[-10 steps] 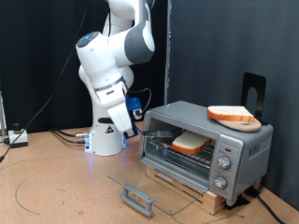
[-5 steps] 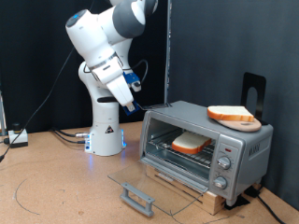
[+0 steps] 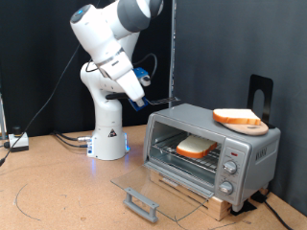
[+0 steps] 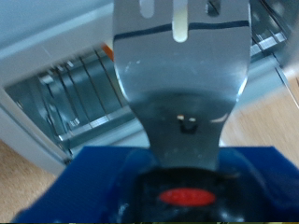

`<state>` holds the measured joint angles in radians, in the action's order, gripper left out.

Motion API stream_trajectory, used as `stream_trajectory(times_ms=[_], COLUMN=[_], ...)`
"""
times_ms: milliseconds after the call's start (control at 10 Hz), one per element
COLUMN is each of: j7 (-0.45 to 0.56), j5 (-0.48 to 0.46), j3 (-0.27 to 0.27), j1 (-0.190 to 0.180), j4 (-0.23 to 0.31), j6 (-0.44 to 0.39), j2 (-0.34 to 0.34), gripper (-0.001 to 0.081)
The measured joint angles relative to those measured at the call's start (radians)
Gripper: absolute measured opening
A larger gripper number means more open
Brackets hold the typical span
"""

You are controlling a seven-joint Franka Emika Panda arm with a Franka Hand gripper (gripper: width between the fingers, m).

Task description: Make a piece of toast with the oven

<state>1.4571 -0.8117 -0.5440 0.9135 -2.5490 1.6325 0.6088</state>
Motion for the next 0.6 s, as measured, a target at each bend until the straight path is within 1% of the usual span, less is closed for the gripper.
stream_trajectory(times_ms=[300,600], j7=[0.016,-0.018], j5=[-0.041,-0.099], j3=[-0.021,-0.067], j1=[-0.085,-0.154], j4=[-0.015,-0.033], j6=[-0.045,-0.065], j2=[0.041,0.091], gripper=[0.0396,0.0396])
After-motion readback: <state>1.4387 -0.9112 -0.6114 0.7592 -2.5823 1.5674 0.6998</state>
